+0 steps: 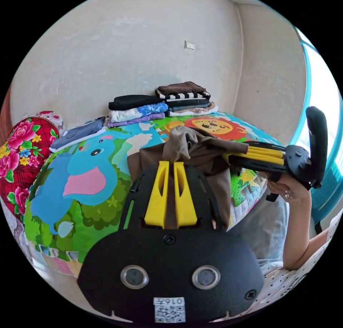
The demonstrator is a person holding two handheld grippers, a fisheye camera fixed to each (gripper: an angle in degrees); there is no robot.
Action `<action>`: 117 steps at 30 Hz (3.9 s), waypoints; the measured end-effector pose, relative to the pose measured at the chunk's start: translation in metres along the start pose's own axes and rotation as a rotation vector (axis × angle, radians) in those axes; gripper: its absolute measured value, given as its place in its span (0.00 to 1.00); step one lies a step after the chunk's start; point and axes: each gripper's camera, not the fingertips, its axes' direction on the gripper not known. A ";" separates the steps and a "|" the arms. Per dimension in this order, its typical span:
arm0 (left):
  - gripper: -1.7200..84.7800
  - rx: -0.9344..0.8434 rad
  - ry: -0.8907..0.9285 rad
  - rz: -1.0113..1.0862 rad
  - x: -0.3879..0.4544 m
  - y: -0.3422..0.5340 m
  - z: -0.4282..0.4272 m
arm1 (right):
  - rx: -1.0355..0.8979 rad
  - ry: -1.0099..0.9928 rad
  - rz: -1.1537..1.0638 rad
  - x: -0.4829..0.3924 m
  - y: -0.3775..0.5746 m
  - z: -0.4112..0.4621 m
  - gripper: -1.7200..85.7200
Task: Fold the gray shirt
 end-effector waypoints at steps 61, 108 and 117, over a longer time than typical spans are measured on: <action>0.10 -0.400 -0.057 0.033 -0.190 -0.034 0.075 | 0.034 -0.039 -0.033 0.144 0.135 -0.019 0.16; 0.02 -0.298 0.258 0.176 -0.017 0.032 0.079 | -0.020 -0.142 0.069 -0.012 0.046 -0.014 0.15; 0.01 -0.050 0.552 0.003 -0.035 0.055 -0.004 | -0.009 -0.275 -0.165 -0.133 0.000 0.004 0.16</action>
